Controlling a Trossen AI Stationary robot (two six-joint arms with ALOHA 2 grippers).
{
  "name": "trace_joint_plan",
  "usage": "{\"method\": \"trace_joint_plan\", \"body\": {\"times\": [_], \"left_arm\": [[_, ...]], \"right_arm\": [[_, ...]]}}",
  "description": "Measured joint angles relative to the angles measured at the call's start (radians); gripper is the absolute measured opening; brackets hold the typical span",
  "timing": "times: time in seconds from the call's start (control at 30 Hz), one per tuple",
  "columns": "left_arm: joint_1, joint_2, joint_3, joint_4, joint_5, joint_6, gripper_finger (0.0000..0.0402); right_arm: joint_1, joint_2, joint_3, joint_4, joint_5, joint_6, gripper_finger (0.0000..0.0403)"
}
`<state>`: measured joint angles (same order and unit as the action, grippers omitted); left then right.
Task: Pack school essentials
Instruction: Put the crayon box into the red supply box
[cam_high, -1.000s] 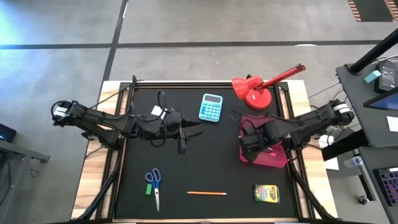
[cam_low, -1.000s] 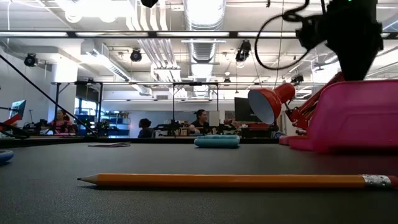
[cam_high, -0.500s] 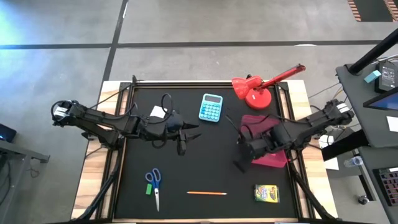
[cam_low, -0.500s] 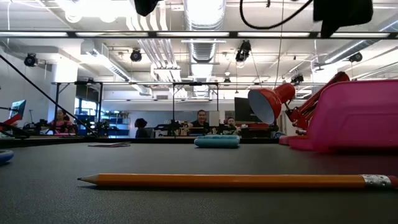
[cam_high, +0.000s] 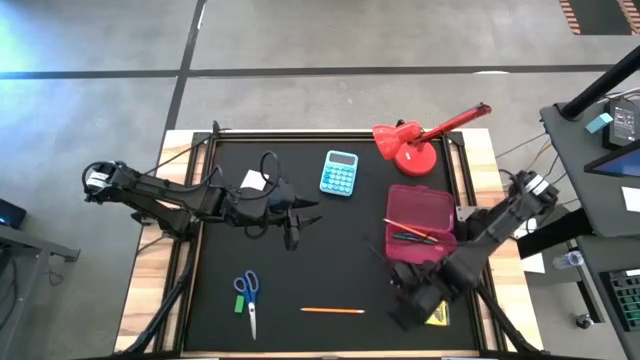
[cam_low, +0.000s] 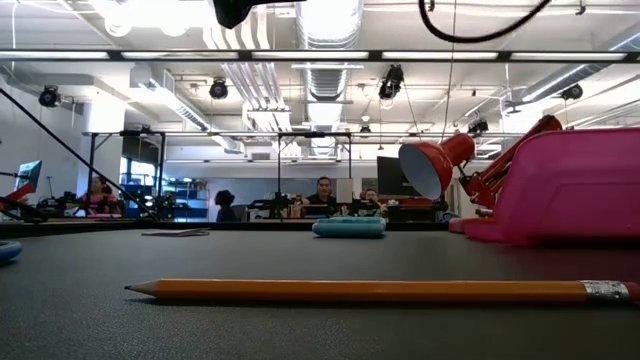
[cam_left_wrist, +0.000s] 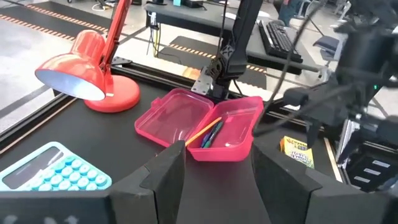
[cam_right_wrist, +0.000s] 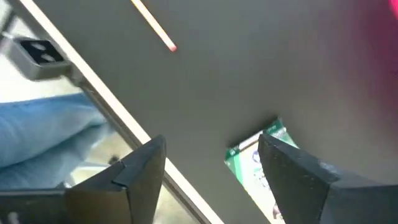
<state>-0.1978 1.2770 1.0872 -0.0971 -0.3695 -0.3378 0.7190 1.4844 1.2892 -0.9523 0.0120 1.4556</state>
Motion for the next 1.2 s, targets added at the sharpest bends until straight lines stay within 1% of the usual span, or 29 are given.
{"method": "trace_joint_plan", "body": {"times": [0.13, 0.27, 0.47, 0.63, 0.7, 0.8, 1.03, 1.2], "left_arm": [[0.0, 0.0, 0.0, 0.0, 0.0, 0.0, 0.0167], [0.0, 0.0, -0.001, 0.0, -0.001, 0.0, 0.0167], [0.0, 0.0, -0.001, 0.0, -0.001, -0.031, 0.0167], [0.0, 0.0, -0.002, -0.002, 0.0, -0.032, 0.0167], [0.0, 0.0, -0.003, -0.002, 0.0, -0.032, 0.0167], [0.0, 0.0, -0.003, -0.001, 0.0, -0.032, 0.0167], [0.0, 0.0, -0.004, -0.002, 0.0, -0.049, 0.0167], [0.0, 0.0, -0.006, -0.004, 0.0, -0.049, 0.0167]], "right_arm": [[0.038, 0.051, 0.0, 0.006, 0.003, 0.074, 0.0255], [0.081, 0.1, 0.0, 0.058, -0.008, 0.032, 0.025], [0.112, 0.173, 0.02, 0.074, -0.102, 0.002, 0.024], [0.105, 0.21, 0.027, 0.071, -0.189, 0.091, 0.0242], [0.105, 0.216, 0.027, 0.077, -0.223, 0.105, 0.0253], [0.106, 0.214, 0.027, 0.077, -0.255, 0.133, 0.028], [0.117, 0.186, 0.026, 0.073, -0.256, 0.202, 0.0349], [0.143, 0.187, 0.035, 0.077, -0.259, 0.232, 0.0363]]}}
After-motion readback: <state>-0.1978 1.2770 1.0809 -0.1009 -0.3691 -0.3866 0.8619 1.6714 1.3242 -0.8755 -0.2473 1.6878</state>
